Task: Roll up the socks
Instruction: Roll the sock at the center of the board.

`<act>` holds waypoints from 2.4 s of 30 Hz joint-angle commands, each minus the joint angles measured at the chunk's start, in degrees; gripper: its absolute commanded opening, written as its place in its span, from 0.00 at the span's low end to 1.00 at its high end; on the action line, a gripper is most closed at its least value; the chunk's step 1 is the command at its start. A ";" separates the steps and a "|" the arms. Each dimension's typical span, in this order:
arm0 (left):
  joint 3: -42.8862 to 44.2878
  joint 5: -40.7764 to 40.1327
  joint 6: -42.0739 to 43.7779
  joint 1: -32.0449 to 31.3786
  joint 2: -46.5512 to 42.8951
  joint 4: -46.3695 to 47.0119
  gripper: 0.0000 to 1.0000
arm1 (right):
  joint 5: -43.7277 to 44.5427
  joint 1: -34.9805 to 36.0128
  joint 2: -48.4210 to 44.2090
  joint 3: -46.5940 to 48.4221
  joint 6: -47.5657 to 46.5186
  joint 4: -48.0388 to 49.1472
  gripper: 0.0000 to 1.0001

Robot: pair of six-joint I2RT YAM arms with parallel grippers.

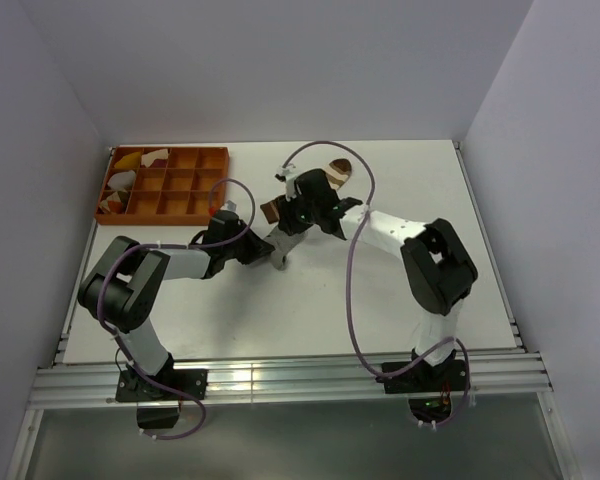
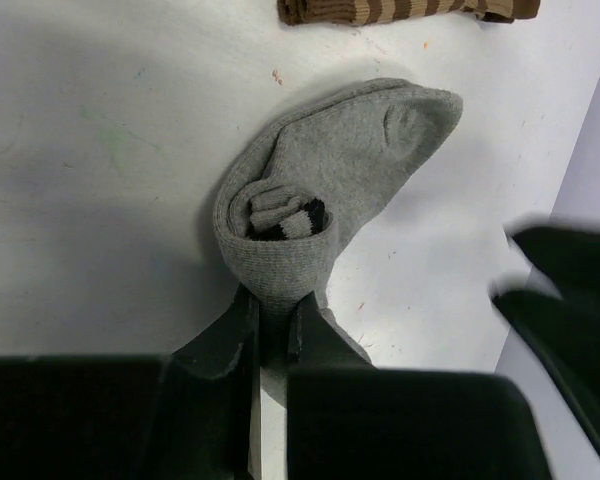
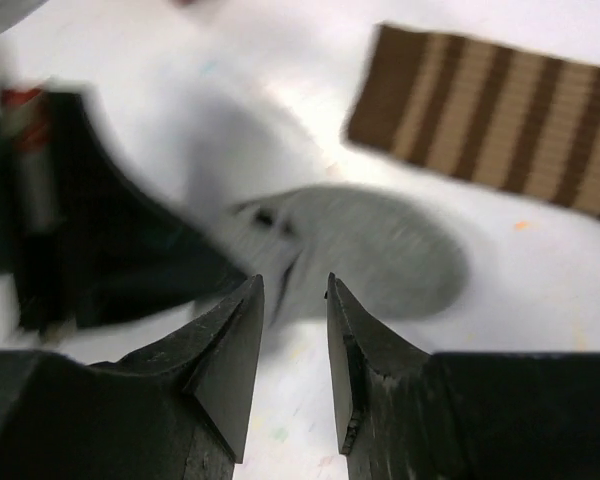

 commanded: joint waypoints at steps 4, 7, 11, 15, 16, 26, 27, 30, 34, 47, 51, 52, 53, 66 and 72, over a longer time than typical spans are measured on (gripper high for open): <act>-1.30 -2.68 3.84 -0.09 0.14 -5.95 0.00 | 11.83 -0.39 9.96 5.99 4.88 -3.03 0.39; -1.22 -2.68 3.32 -0.09 -0.38 -6.13 0.00 | 15.00 -0.56 12.16 4.77 7.07 -2.94 0.39; -1.39 -3.82 2.18 0.00 -1.61 -6.48 0.00 | 15.98 -1.35 12.61 1.26 10.77 -4.34 0.39; -1.66 -5.31 1.12 0.62 -3.11 -8.14 0.01 | 16.76 -1.62 9.44 -3.41 12.61 -7.32 0.38; -1.40 -5.75 1.20 1.05 -3.28 -8.58 0.00 | 16.86 -1.62 9.09 -3.58 13.14 -10.38 0.38; 8.44 -10.41 9.97 1.94 0.04 -25.01 0.00 | 14.04 2.42 2.50 -9.21 19.56 -13.58 0.38; 9.41 -10.41 10.78 1.94 0.58 -26.50 0.00 | 14.04 2.51 2.15 -9.56 20.00 -12.88 0.38; 12.92 -12.87 14.29 1.85 2.42 -31.60 0.00 | 12.37 2.69 -0.48 -10.00 20.44 -10.33 0.38; 18.36 -14.36 18.51 1.15 5.67 -37.67 0.00 | 10.45 2.77 -7.07 -12.72 20.53 -2.35 0.40; 24.89 -11.83 24.67 -0.17 8.58 -45.15 0.00 | 9.93 -3.81 -6.22 -8.78 23.96 6.89 0.53; 24.62 -11.20 24.85 -0.17 8.32 -44.80 0.00 | 5.35 -5.75 -1.73 -5.61 23.52 8.39 0.57; 24.36 -10.07 24.94 -0.17 8.32 -44.28 0.00 | 3.69 -6.01 -0.85 -5.17 24.04 9.27 0.57; 24.27 -9.89 24.76 -0.17 8.14 -44.18 0.00 | 3.24 -6.54 0.90 -4.73 24.31 9.37 0.57; 23.04 -7.25 25.02 -0.17 7.35 -42.43 0.00 | -4.59 -8.04 12.86 1.24 25.89 11.92 0.54; 22.08 -5.58 24.67 0.00 6.91 -41.29 0.00 | -5.82 -8.65 15.15 0.99 27.64 13.49 0.39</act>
